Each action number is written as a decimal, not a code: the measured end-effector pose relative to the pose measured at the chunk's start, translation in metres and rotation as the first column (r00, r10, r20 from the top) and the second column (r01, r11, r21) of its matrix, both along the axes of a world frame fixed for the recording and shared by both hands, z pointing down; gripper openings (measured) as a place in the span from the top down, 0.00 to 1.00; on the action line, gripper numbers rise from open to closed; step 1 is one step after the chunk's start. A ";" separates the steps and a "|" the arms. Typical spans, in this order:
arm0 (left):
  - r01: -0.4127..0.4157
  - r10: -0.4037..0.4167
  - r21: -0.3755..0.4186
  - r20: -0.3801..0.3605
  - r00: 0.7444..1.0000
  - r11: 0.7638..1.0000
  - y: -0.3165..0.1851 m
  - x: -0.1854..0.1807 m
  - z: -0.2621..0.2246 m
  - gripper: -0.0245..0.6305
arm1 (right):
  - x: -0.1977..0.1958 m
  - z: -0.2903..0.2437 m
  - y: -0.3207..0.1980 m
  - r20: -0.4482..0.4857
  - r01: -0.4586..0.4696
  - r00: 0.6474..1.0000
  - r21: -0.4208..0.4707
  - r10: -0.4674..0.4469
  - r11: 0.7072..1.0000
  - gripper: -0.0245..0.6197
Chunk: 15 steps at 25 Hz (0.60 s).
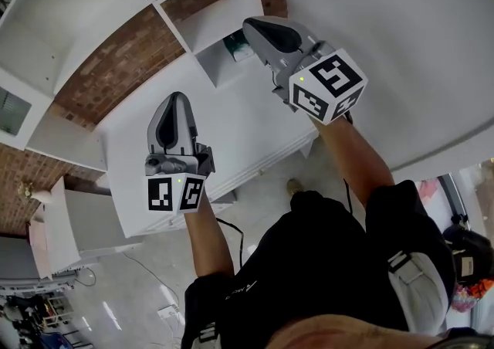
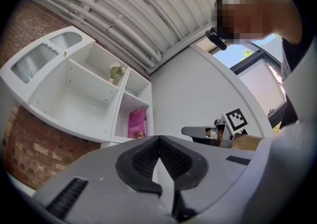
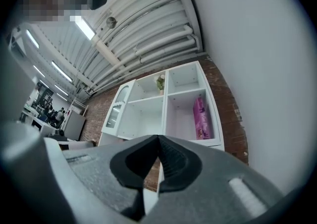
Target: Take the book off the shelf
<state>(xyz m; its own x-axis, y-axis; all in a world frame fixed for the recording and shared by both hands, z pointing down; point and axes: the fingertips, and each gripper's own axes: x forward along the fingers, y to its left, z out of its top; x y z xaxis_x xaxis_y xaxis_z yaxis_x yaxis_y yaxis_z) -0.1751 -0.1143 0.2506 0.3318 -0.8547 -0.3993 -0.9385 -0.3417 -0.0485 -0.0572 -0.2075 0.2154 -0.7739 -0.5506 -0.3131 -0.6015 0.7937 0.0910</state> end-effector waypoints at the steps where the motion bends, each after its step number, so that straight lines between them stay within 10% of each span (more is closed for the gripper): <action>1: 0.008 -0.008 0.000 0.001 1.000 1.000 -0.014 0.000 -0.002 0.96 | -0.001 -0.004 -0.017 -0.001 0.000 1.000 0.001 0.000 1.000 0.96; 15: 0.078 -0.078 0.004 0.013 0.997 0.997 -0.144 -0.018 -0.018 0.96 | -0.019 -0.056 -0.195 0.016 -0.013 1.000 -0.009 0.013 1.000 0.88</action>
